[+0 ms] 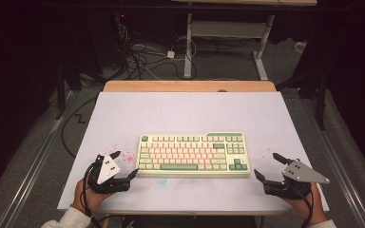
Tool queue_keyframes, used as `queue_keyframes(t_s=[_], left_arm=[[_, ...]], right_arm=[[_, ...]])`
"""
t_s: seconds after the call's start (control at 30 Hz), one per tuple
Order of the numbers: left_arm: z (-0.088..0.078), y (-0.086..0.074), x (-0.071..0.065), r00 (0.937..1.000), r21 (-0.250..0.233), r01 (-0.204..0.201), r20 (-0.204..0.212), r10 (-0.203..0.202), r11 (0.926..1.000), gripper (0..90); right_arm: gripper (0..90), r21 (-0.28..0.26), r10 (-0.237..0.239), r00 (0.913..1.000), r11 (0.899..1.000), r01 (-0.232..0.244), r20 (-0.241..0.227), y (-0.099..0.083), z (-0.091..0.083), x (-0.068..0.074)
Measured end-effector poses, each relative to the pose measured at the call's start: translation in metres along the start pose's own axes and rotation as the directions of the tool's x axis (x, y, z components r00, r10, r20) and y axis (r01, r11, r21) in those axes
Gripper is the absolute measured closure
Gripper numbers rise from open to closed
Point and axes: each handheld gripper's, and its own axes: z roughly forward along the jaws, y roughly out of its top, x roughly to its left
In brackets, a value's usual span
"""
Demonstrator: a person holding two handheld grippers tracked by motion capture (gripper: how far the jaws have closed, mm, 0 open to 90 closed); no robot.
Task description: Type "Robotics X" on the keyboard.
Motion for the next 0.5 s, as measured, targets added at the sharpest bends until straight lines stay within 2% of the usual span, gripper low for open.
queue_keyframes(t_s=[0.37,0.5], left_arm=[[-0.0017,-0.0024,-0.0009,1.0,0.004,-0.007,0.004,0.007,1.0,16.2],[-0.0029,-0.0033,-0.0021,0.9999,0.005,-0.015,0.004,0.015,0.9999,16.2]], right_arm=[[17.2,0.004,-0.01,0.9997,1.0,0.01,-0.024,0.0044,-0.0007,0.0015],[20.9,-0.003,-0.021,0.9994,1.0,0.021,-0.026,0.0086,-0.0007,0.0037]])
